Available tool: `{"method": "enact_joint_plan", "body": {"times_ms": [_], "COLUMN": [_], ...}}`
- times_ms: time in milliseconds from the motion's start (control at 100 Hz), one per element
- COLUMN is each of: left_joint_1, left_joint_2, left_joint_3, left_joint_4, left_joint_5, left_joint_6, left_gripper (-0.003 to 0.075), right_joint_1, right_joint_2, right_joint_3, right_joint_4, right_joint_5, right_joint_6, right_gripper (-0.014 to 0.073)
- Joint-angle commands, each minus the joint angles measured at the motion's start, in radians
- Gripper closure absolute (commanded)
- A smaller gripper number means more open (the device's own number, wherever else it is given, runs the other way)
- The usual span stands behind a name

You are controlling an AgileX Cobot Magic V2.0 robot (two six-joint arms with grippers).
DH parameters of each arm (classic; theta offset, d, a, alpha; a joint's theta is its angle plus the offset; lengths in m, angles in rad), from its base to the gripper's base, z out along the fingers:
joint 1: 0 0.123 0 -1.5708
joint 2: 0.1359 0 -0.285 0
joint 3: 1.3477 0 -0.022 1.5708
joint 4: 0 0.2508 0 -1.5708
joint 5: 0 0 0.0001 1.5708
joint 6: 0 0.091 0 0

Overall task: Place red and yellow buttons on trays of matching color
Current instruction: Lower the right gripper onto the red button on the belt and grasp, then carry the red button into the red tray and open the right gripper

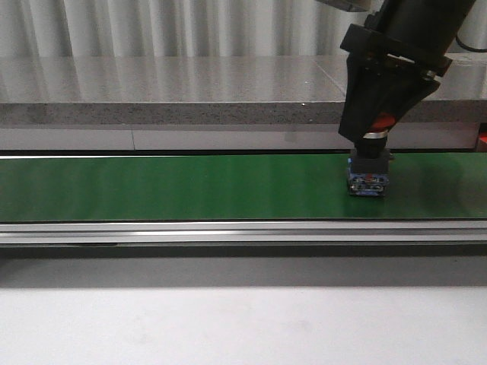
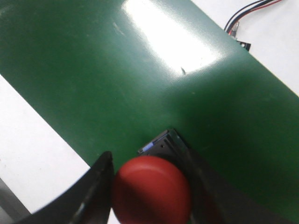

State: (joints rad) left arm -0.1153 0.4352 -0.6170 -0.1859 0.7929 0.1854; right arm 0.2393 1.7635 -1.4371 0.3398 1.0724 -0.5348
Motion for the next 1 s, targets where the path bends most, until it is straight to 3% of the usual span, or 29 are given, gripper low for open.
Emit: {"method": "enact_joint_plan", "body": {"times_ms": [0, 260, 490, 700, 990], "left_joint_1": [-0.009, -0.009, -0.009, -0.009, -0.009], "left_joint_2": [0.006, 0.006, 0.006, 0.006, 0.006], "left_joint_3": [-0.025, -0.025, -0.025, -0.025, -0.025], "left_joint_4": [-0.016, -0.016, -0.016, -0.016, -0.016], "left_joint_5": [-0.071, -0.071, -0.071, -0.071, -0.071], "left_joint_6": [0.003, 0.003, 0.003, 0.003, 0.003], "left_gripper": [0.0741, 0.0741, 0.0741, 0.0741, 0.0741], "right_joint_1": [-0.024, -0.213, -0.406, -0.52, -0.635], "right_joint_2": [-0.084, -0.192, -0.201, -0.201, -0.181], "right_joint_3": [-0.031, -0.061, -0.08, -0.08, -0.08], "right_joint_4": [0.03, 0.03, 0.031, 0.031, 0.03], "right_joint_5": [-0.018, -0.127, -0.199, -0.305, -0.251], "right_joint_6": [-0.013, -0.012, 0.004, 0.04, 0.149], "right_gripper": [0.0463, 0.0463, 0.0463, 0.0463, 0.0463]}}
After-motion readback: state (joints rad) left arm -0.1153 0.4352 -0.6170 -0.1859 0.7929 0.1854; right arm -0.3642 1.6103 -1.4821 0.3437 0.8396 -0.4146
